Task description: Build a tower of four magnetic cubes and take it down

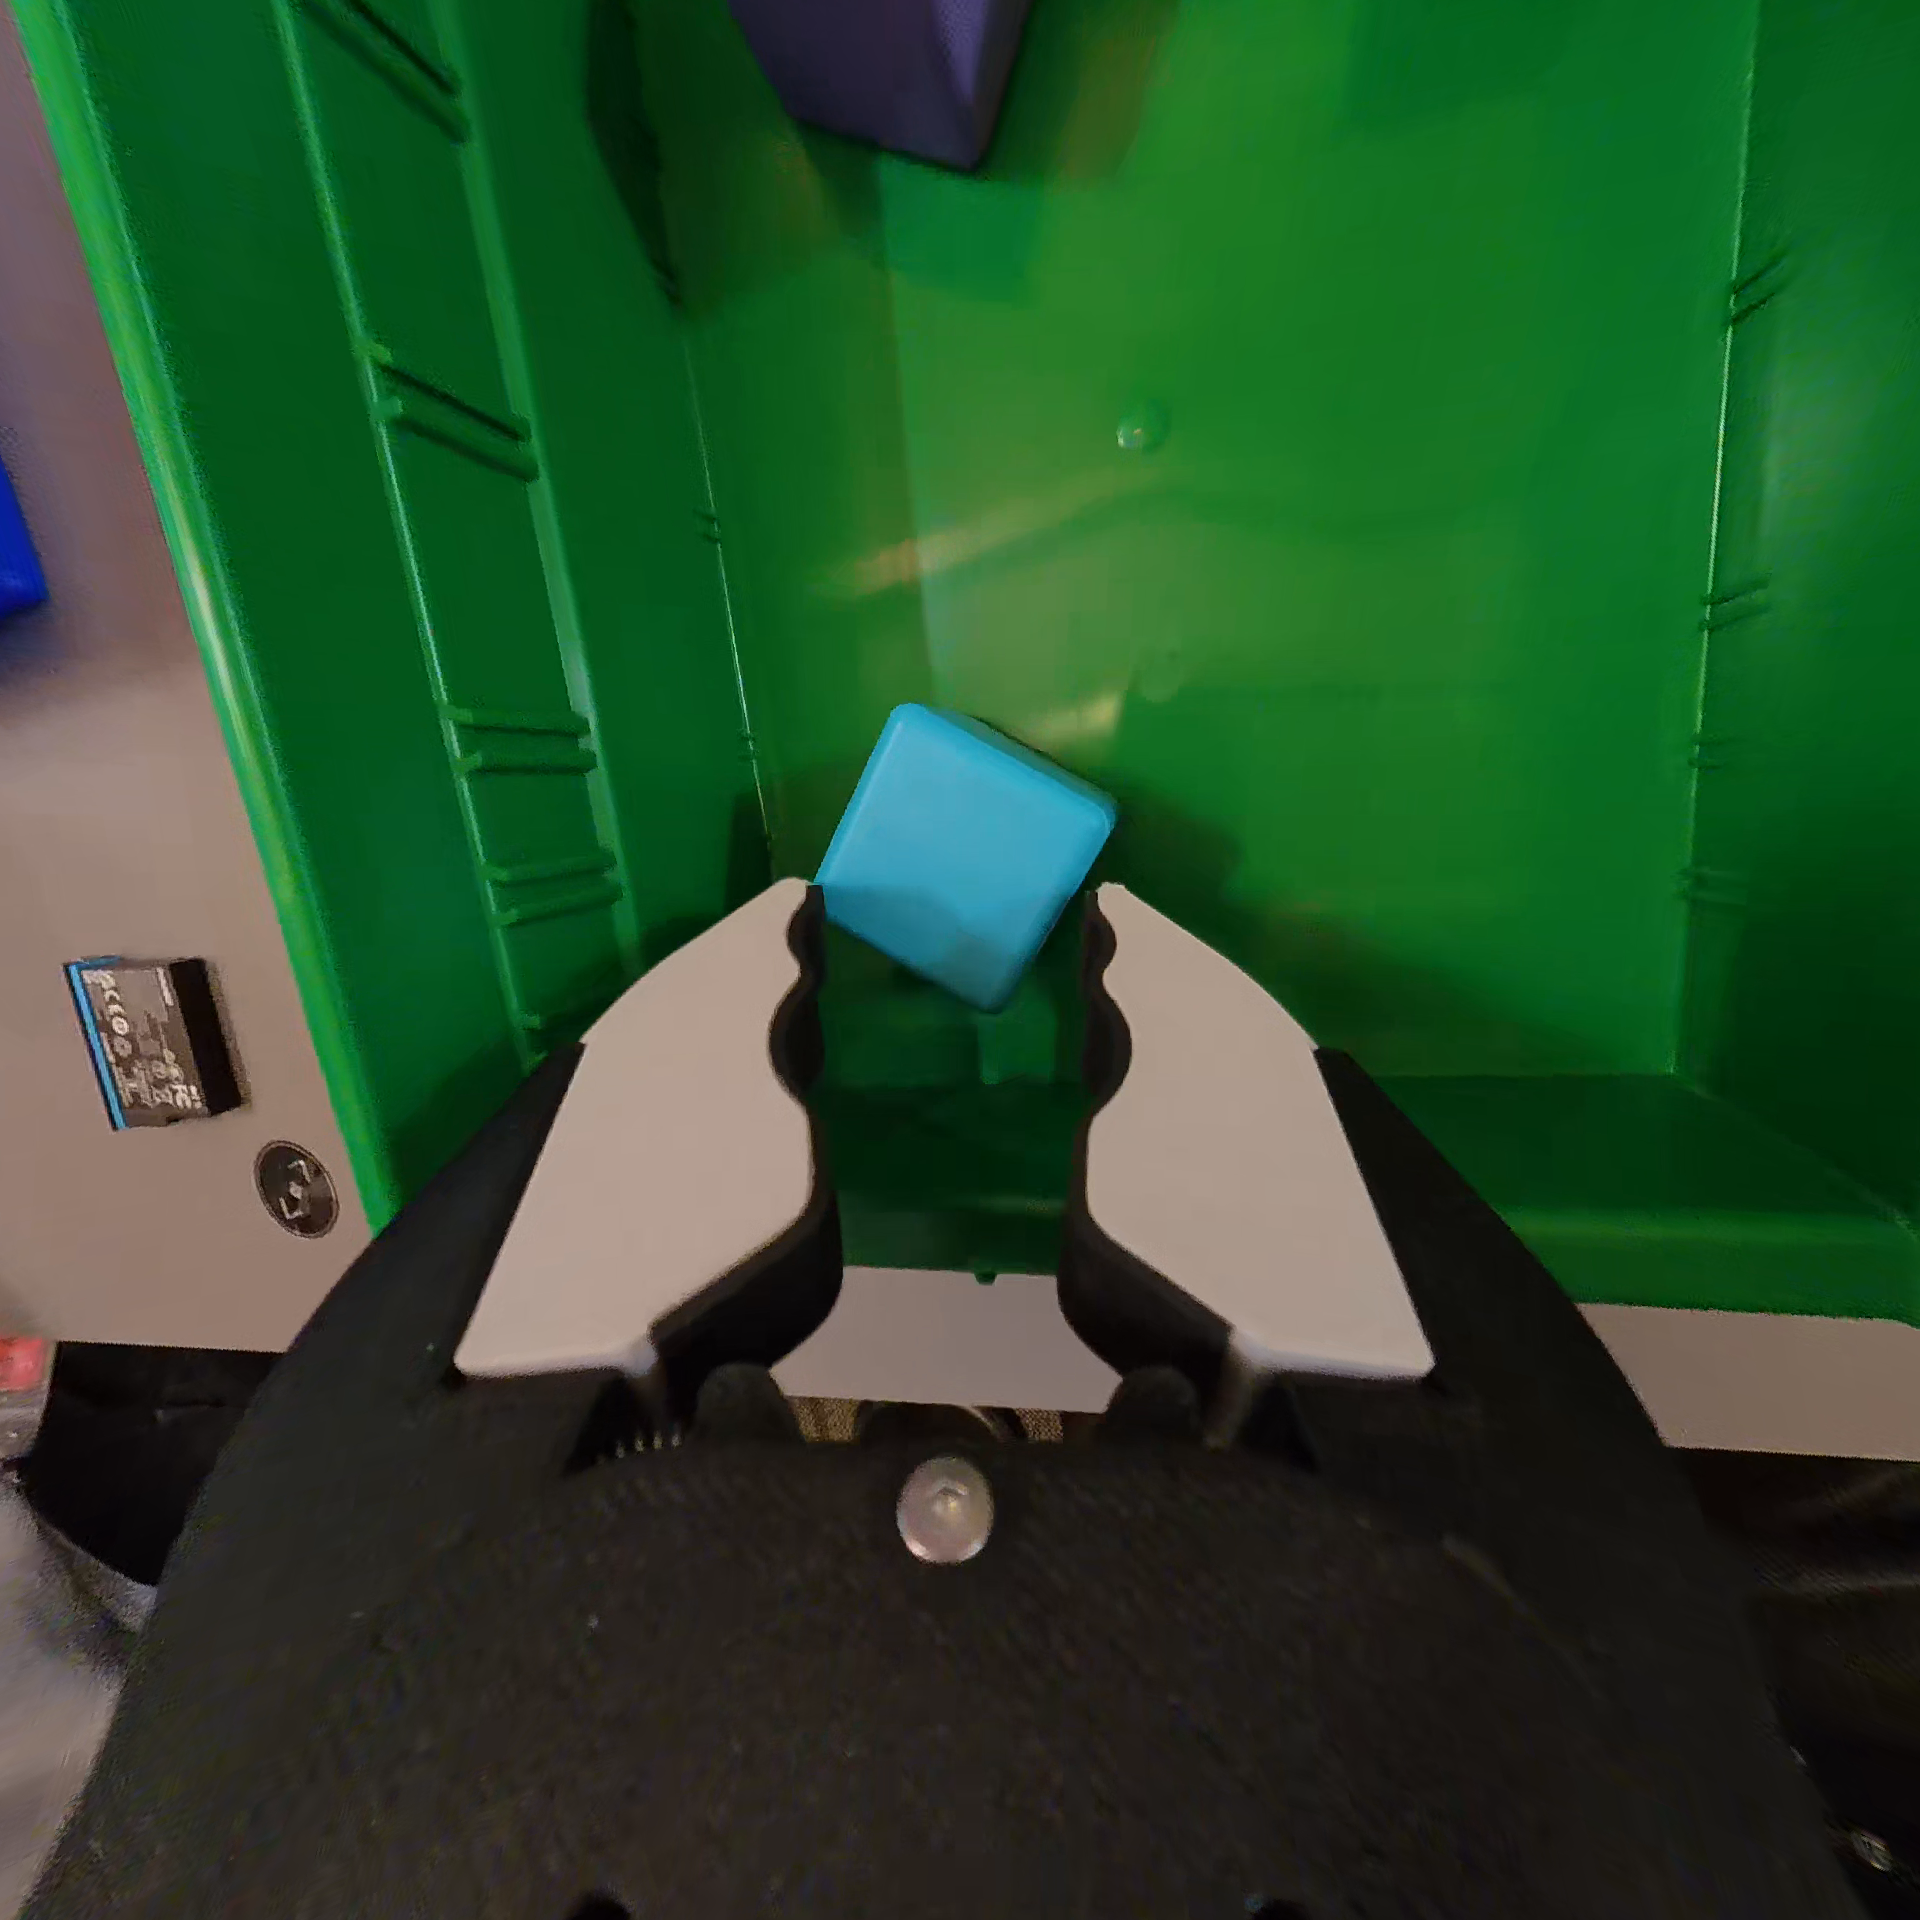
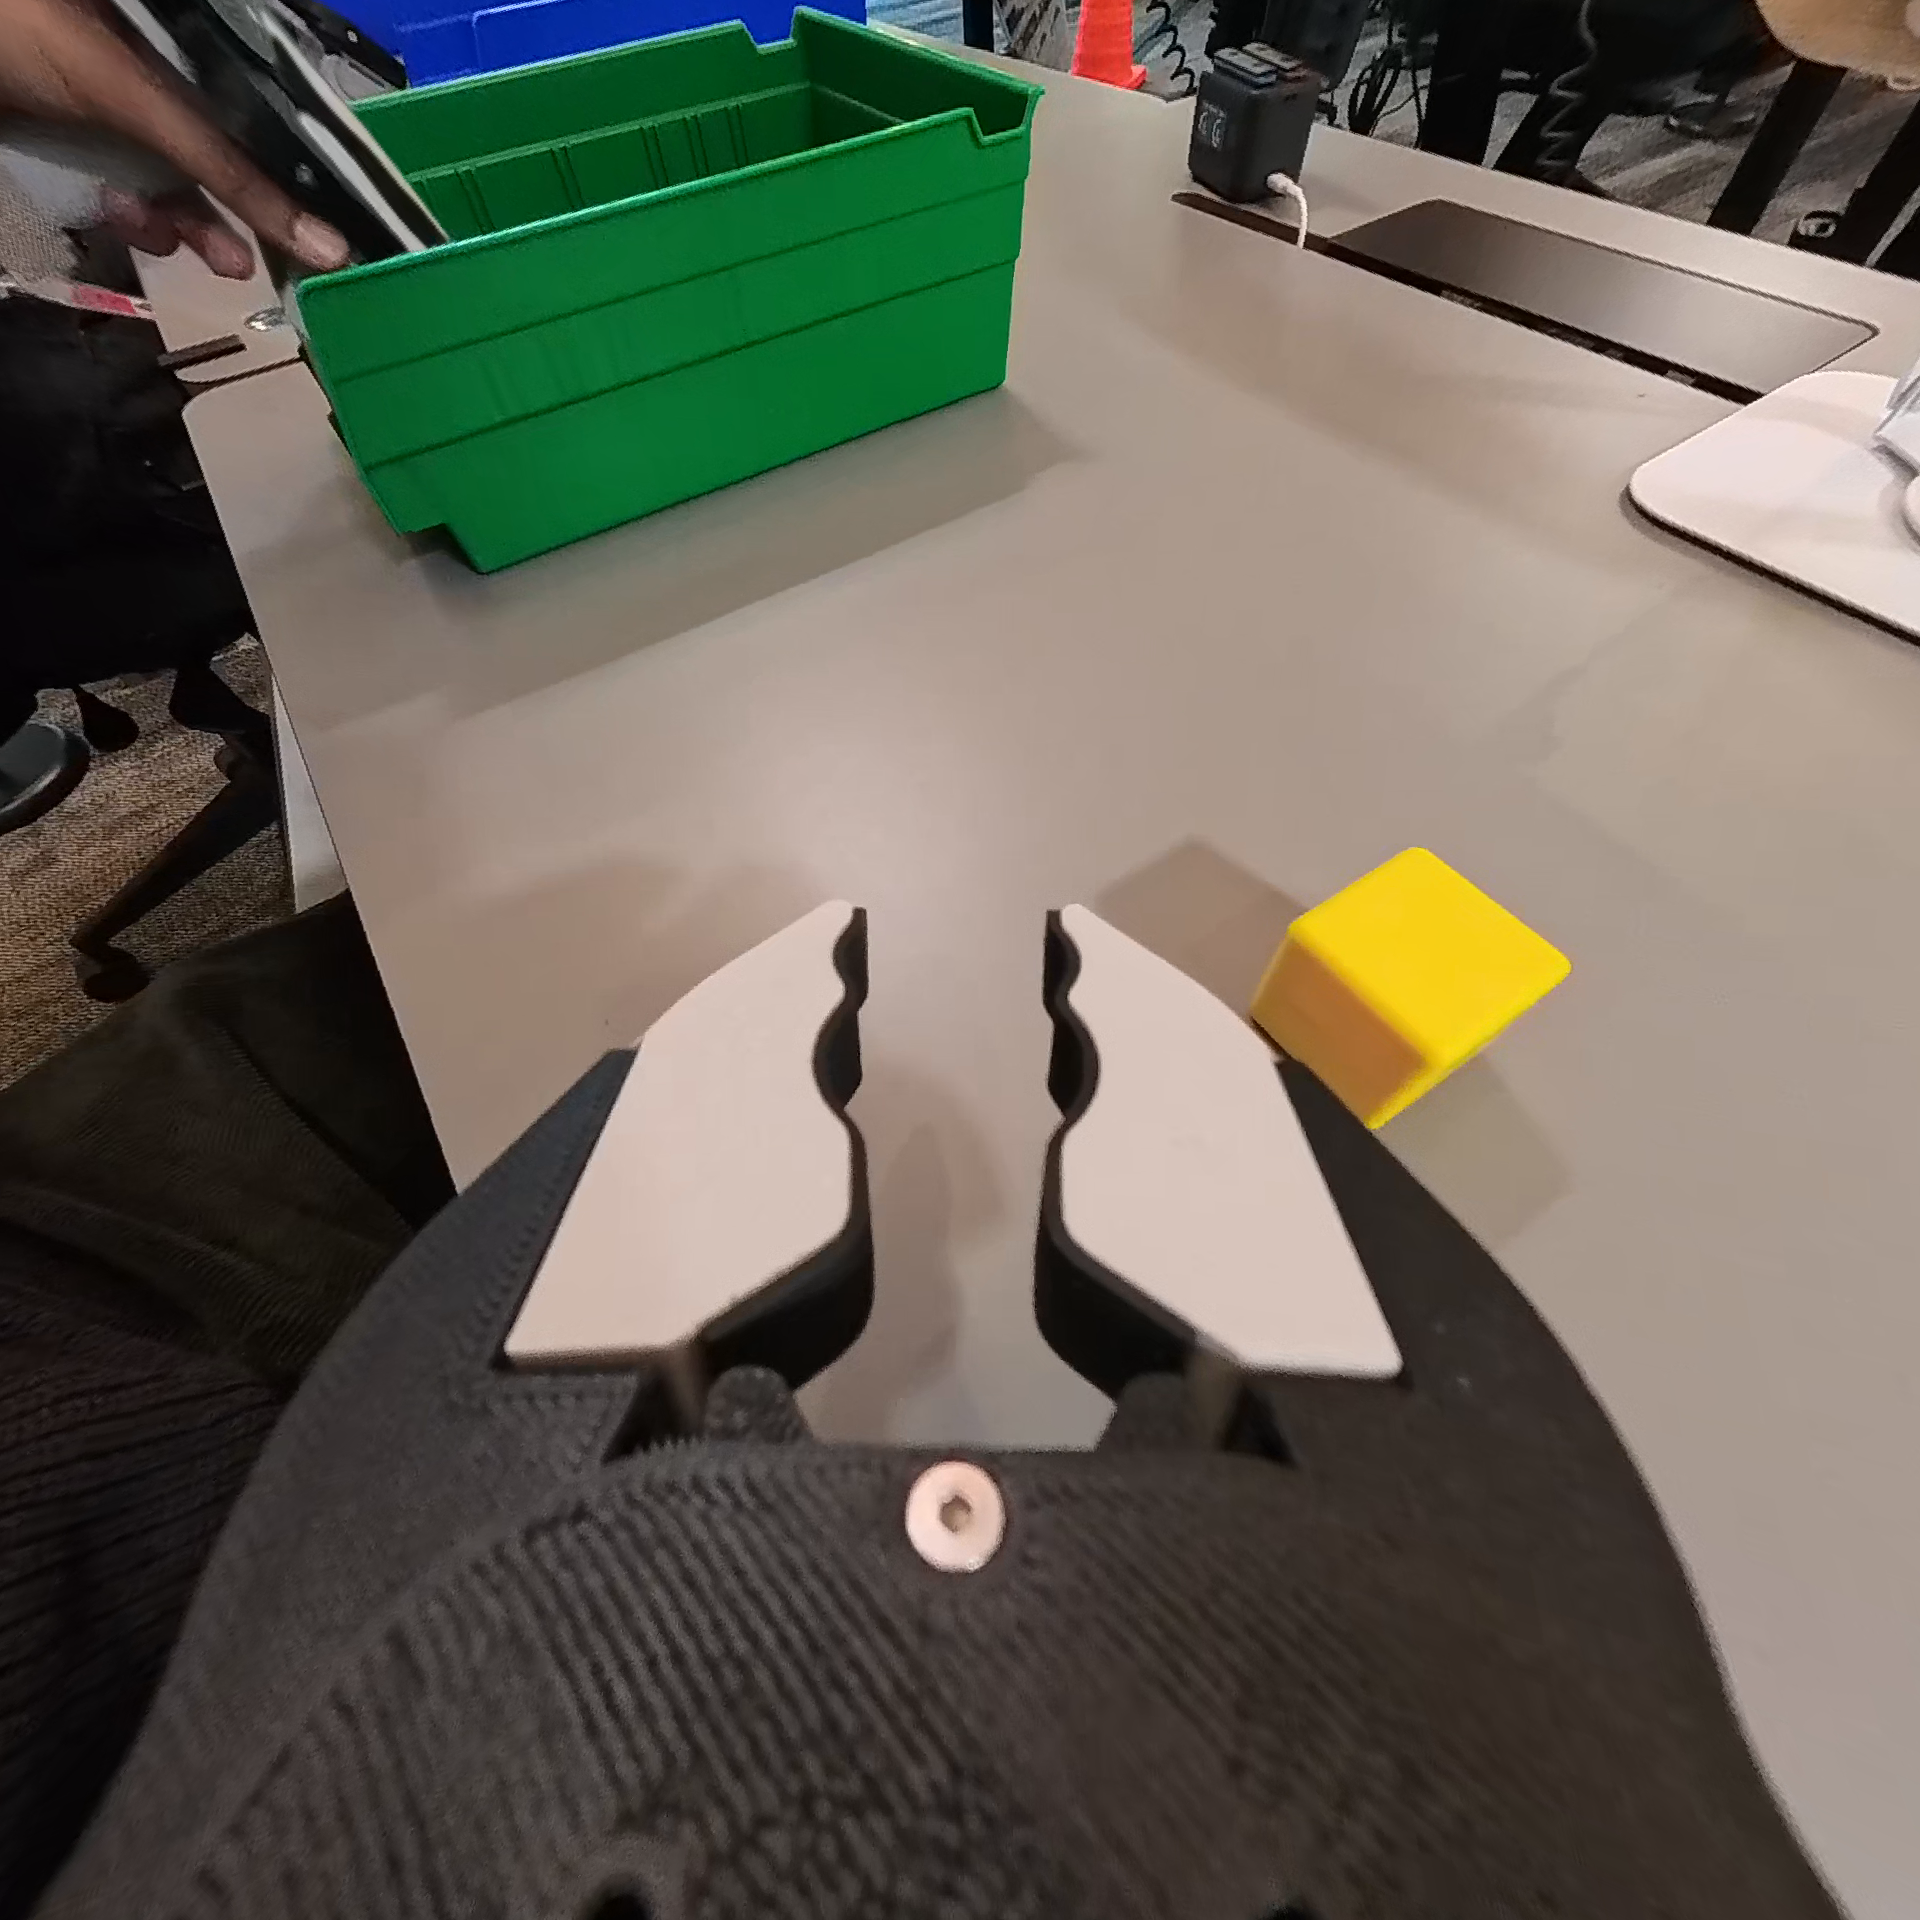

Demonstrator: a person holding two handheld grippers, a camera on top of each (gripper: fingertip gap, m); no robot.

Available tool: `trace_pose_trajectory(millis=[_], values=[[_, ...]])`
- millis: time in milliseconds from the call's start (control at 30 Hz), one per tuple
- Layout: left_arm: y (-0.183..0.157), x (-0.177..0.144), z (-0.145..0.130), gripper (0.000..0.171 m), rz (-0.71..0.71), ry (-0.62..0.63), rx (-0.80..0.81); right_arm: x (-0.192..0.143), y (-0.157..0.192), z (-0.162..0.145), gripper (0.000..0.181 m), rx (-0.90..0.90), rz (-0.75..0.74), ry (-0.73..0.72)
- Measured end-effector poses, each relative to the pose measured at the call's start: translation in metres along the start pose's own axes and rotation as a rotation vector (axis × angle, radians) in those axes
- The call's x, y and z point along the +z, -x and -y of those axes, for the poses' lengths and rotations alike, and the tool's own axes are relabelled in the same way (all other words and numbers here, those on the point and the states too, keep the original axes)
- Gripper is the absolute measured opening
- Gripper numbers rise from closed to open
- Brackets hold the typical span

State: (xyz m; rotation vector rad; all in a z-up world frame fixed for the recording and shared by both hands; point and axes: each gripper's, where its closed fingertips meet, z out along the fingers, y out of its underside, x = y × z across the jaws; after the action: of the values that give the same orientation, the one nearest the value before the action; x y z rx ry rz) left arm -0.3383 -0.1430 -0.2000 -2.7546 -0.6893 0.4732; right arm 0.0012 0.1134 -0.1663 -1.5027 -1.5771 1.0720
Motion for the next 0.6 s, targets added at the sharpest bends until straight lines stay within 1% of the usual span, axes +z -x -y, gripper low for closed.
trace_pose_trajectory(millis=[100, 200, 267, 367, 500, 600], values=[[-0.002, 0.002, 0.008, 0.049, -0.003, -0.019, 0.009, -0.003, -0.002, -0.001, 0.033, 0.005, -0.011, -0.002], [-0.01, 0.003, 0.02, 0.049, -0.035, -0.072, 0.042, -0.006, -0.004, -0.001, 0.033, 0.01, -0.019, -0.005], [-0.012, 0.004, 0.024, 0.052, -0.024, -0.075, 0.031, -0.007, -0.004, -0.001, 0.033, 0.009, -0.024, -0.006], [-0.007, 0.001, 0.031, 0.058, 0.023, -0.079, -0.035, -0.007, -0.005, -0.002, 0.033, 0.005, -0.026, -0.003], [-0.009, -0.004, 0.046, 0.063, -0.043, -0.157, -0.195, -0.008, -0.005, -0.001, 0.033, 0.01, -0.025, -0.008], [-0.007, 0.0, 0.047, 0.066, -0.047, -0.168, -0.244, -0.008, -0.004, -0.002, 0.033, 0.008, -0.025, -0.007]])
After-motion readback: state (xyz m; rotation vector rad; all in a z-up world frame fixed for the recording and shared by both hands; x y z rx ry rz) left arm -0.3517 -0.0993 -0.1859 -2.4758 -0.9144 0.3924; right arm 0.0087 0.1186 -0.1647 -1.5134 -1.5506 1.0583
